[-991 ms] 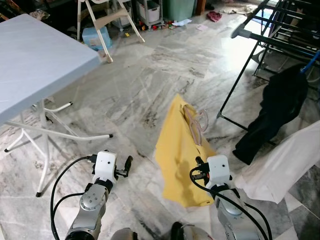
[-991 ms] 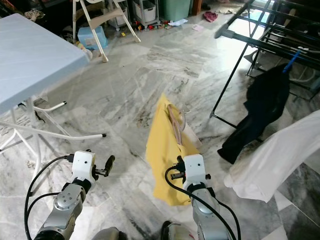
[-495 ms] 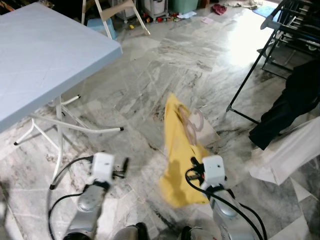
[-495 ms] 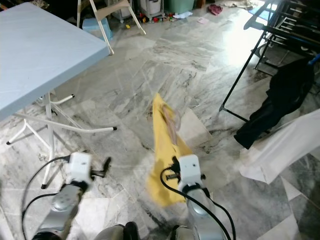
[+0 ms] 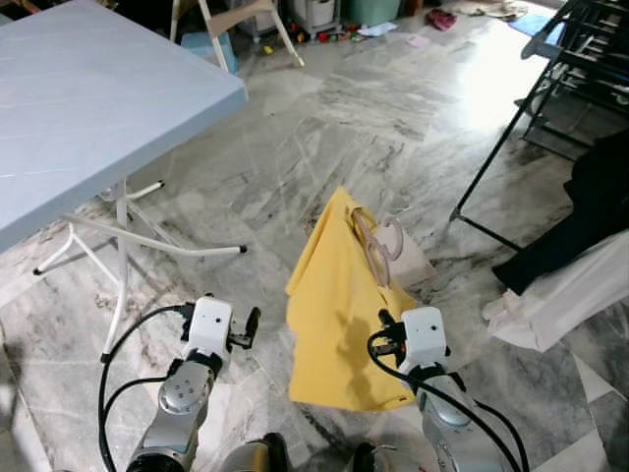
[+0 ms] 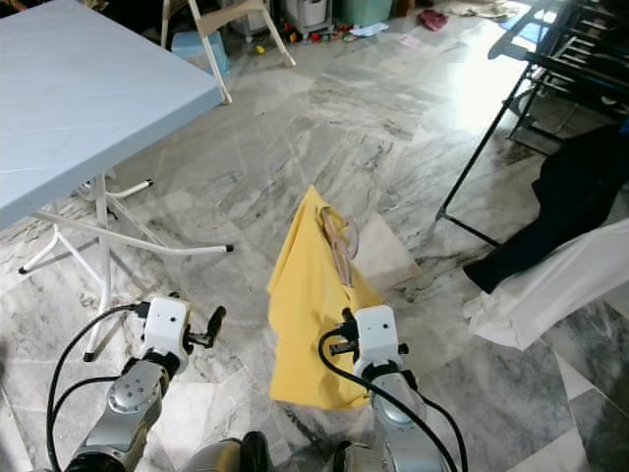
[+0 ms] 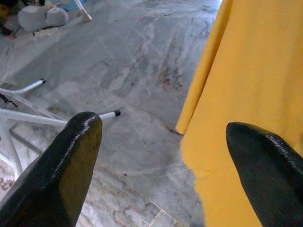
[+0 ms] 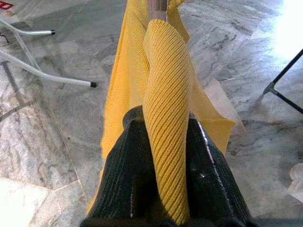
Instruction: Hang hanger
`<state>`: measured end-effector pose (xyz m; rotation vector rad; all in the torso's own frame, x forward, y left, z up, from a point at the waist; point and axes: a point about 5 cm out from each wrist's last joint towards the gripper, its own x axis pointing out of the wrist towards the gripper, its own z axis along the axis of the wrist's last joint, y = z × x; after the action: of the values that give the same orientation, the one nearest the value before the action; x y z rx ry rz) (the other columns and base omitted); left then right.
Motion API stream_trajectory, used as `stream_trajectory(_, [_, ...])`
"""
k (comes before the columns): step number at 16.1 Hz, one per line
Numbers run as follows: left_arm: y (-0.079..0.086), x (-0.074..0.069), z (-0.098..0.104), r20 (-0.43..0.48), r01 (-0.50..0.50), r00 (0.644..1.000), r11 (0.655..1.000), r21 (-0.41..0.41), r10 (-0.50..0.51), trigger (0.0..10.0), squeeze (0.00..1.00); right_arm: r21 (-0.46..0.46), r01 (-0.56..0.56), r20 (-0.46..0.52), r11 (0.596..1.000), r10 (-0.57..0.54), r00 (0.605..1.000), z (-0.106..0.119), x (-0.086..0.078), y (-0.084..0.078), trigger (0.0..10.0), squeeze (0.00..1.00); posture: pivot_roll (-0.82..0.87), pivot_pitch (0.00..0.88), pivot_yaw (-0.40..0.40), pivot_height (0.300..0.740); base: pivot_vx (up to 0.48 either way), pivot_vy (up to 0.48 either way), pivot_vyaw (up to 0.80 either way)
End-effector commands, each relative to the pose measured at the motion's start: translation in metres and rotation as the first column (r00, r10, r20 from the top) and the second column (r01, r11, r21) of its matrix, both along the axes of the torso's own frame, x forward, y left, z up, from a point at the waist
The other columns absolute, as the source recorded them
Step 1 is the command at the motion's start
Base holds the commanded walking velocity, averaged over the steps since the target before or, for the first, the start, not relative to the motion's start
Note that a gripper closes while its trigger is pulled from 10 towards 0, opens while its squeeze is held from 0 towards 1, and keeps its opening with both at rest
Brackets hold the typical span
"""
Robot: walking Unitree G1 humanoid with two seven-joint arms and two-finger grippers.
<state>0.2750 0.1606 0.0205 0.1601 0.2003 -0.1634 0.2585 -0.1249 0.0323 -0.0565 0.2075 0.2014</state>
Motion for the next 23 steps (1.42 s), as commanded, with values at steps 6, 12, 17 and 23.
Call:
stream_trajectory(6, [0.0019,-0.0022,-0.0041,-0.022,-0.013,1.0,1.0,0.027,0.014,10.0,0.0,0.004,-0.002,0.046,1.0,0.002,0.999,0.0076,0.0032,0.0009,10.0,0.0,-0.06,0.167,0.026,0.74,-0.081,0.0,0.0])
stream_trajectory(12, [-0.0002,-0.0006,-0.0043,-0.024,-0.016,1.0,1.0,0.025,0.017,10.0,0.0,0.0,-0.003,0.048,1.0,0.003,0.999,0.0084,0.0046,-0.0008,10.0,0.0,-0.06,0.162,0.023,0.74,-0.246,0.0,0.33])
stream_trajectory(17, [-0.0016,-0.0012,-0.0056,-0.029,-0.013,0.999,1.0,0.027,0.014,10.0,0.0,0.003,0.001,0.048,1.0,-0.001,0.999,0.0082,0.0038,-0.001,10.0,0.0,-0.07,0.165,0.025,0.74,-0.247,0.0,0.0])
stream_trajectory(23, [0.0007,-0.0002,-0.0062,-0.027,-0.036,0.999,0.999,0.034,0.037,10.0,0.0,0.0,-0.006,0.047,1.0,0.006,0.999,0.008,0.0038,-0.0019,10.0,0.0,-0.07,0.162,0.023,0.74,-0.041,0.0,0.0])
